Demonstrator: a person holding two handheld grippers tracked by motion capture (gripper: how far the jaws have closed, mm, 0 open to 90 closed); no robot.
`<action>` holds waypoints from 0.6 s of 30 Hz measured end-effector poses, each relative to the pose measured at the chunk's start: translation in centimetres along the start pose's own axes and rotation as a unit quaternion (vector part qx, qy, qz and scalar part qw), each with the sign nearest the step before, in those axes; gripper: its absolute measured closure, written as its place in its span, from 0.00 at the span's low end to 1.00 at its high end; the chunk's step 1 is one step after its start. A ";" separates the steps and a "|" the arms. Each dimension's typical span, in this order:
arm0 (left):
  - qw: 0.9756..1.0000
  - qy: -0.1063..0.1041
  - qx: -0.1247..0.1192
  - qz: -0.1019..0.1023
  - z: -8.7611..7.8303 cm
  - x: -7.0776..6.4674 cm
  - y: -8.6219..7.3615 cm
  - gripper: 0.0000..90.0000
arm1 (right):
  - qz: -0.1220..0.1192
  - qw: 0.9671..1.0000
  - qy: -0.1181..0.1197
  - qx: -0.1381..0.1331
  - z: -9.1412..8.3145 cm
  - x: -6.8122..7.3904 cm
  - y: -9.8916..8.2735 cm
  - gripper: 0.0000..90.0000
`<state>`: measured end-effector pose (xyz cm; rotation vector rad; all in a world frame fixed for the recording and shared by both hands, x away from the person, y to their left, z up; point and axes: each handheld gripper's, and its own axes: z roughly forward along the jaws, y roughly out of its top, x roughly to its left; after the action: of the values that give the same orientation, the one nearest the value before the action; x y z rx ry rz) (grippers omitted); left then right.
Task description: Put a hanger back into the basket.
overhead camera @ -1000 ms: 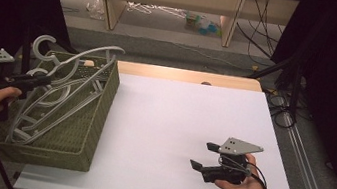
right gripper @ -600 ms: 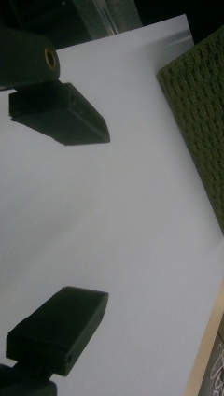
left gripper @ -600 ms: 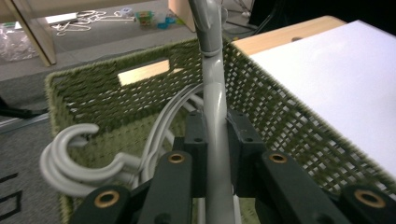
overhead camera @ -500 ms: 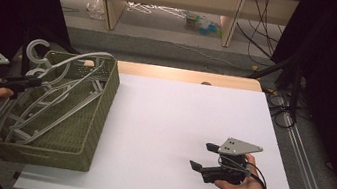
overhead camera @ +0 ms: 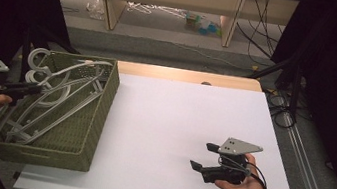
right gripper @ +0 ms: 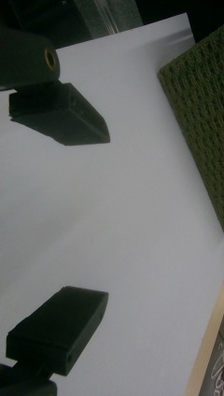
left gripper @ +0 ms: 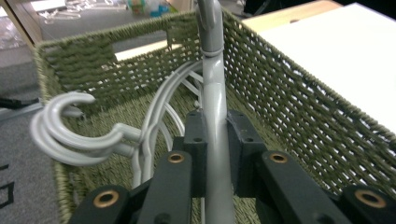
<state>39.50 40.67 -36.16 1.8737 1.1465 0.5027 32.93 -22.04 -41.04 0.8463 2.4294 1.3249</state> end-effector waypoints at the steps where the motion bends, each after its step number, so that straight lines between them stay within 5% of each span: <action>1: 1.000 -0.004 0.001 -0.002 0.3 0.0 -0.1 0.88 | 0.001 1.000 0.001 0.000 0.0 0.0 0.0 0.23; 8: 0.999 -0.008 0.032 -0.015 2.2 -0.1 -0.7 0.87 | 0.001 1.000 0.002 0.002 -0.1 0.0 0.0 0.23; 9: 0.999 -0.006 0.038 -0.029 2.5 -0.2 -0.8 0.87 | 0.002 1.000 0.002 0.001 -0.1 0.0 0.0 0.23; 11: 0.998 0.016 0.060 -0.020 2.7 -0.1 -1.0 0.87 | 0.003 1.000 0.002 0.002 -0.1 0.0 0.0 0.23; 18: 0.997 0.038 0.054 -0.051 3.0 0.4 -1.6 0.85 | 0.000 1.000 0.002 0.001 0.0 0.0 0.0 0.23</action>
<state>40.97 39.96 -39.18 1.8899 1.3352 0.4656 32.88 -22.05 -41.03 0.8443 2.4338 1.3243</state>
